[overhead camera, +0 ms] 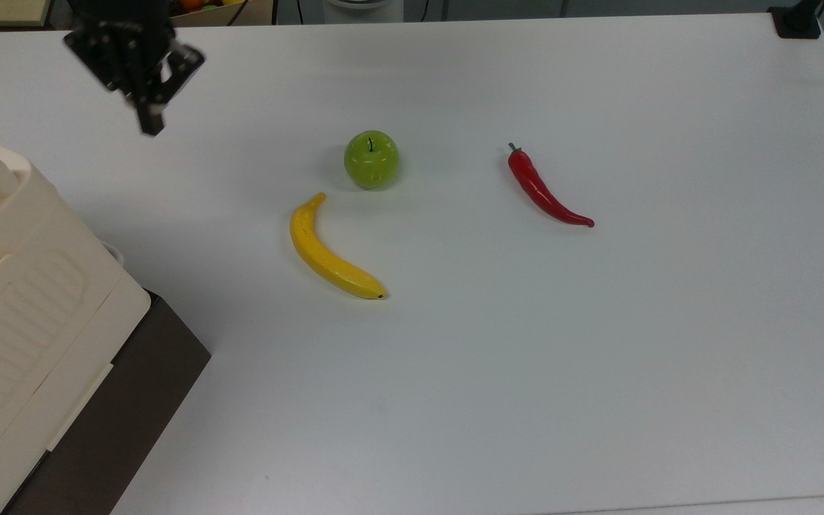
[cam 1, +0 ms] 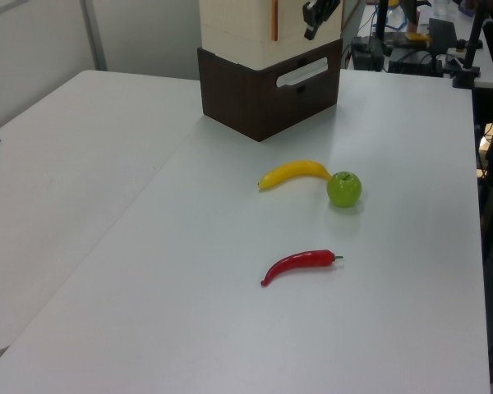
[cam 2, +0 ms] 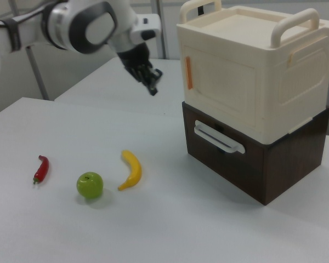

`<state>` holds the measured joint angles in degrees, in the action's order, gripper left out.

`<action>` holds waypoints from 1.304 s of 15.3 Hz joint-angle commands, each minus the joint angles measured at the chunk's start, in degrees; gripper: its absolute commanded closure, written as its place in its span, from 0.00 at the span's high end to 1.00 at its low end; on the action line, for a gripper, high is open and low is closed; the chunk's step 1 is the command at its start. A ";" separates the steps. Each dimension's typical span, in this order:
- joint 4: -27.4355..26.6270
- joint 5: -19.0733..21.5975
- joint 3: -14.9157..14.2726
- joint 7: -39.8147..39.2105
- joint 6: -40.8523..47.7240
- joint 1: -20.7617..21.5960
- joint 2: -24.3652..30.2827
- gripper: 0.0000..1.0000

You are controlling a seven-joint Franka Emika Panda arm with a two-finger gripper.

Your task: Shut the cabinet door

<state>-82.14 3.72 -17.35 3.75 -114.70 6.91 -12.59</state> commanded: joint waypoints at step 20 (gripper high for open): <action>-4.25 -9.16 21.39 2.84 24.88 -7.97 7.76 1.00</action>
<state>-84.24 -3.41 3.82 5.84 -90.51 -0.56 -5.99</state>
